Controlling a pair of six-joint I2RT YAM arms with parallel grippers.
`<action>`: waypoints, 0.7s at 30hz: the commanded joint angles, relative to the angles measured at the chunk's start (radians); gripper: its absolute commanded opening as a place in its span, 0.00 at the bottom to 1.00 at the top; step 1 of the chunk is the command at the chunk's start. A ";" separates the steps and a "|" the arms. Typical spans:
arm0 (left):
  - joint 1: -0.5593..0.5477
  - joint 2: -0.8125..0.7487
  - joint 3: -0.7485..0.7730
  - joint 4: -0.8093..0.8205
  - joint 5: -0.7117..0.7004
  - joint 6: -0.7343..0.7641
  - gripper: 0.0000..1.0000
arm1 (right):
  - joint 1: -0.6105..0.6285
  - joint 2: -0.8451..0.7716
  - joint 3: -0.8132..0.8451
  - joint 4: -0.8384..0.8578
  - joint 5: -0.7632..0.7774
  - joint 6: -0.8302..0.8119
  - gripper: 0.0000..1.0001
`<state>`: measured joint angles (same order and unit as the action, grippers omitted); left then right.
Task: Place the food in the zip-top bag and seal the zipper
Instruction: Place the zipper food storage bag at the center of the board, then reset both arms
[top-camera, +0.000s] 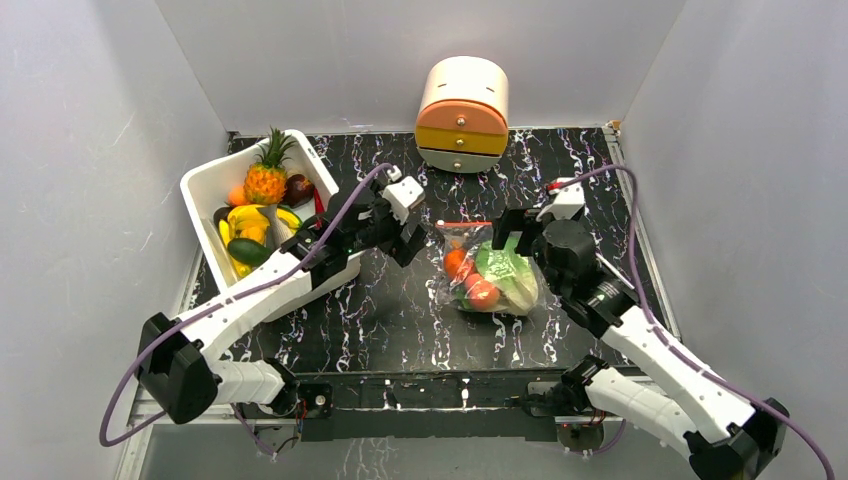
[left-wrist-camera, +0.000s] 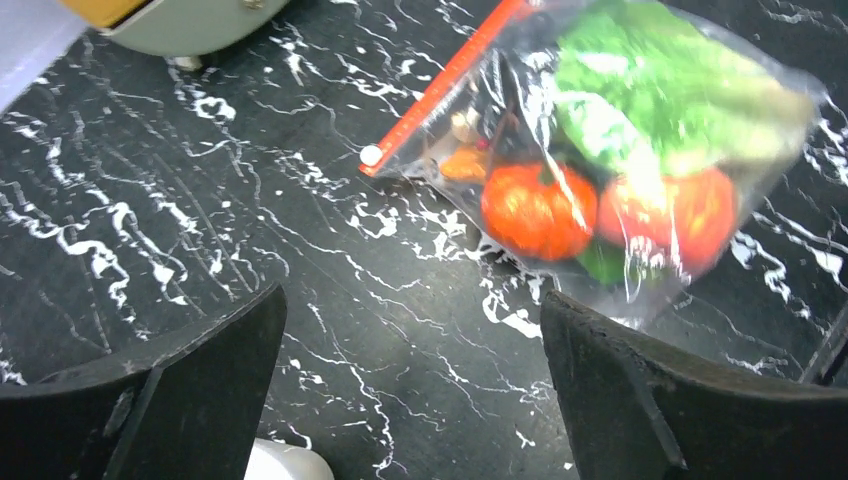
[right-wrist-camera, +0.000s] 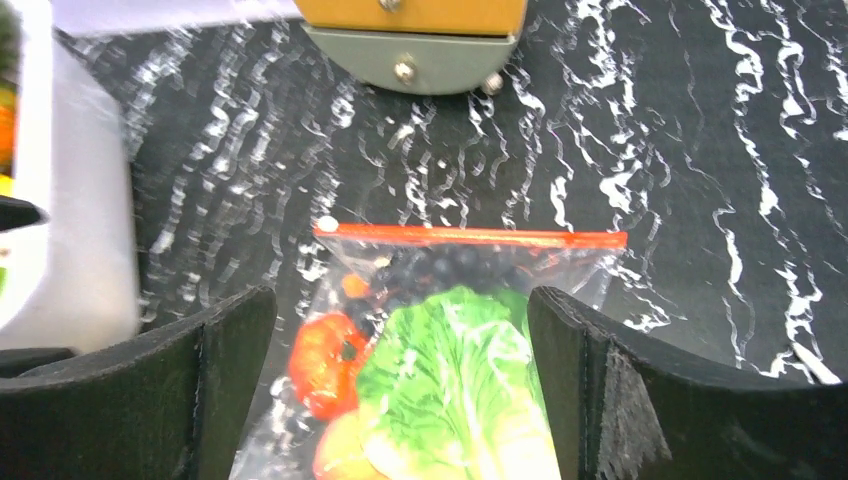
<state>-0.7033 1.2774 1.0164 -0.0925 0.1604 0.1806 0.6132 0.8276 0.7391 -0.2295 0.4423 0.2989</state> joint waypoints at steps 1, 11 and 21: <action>0.002 -0.072 -0.008 0.078 -0.130 -0.063 0.98 | -0.001 -0.078 0.106 -0.071 -0.066 0.063 0.98; 0.002 -0.043 0.163 -0.035 -0.230 -0.472 0.98 | -0.001 -0.095 0.299 -0.347 -0.147 0.212 0.98; 0.002 -0.221 0.101 0.045 -0.215 -0.430 0.98 | -0.002 -0.099 0.373 -0.400 -0.118 0.250 0.98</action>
<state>-0.7033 1.1366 1.1252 -0.0853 -0.0418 -0.2539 0.6132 0.7490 1.0794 -0.6357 0.3187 0.5240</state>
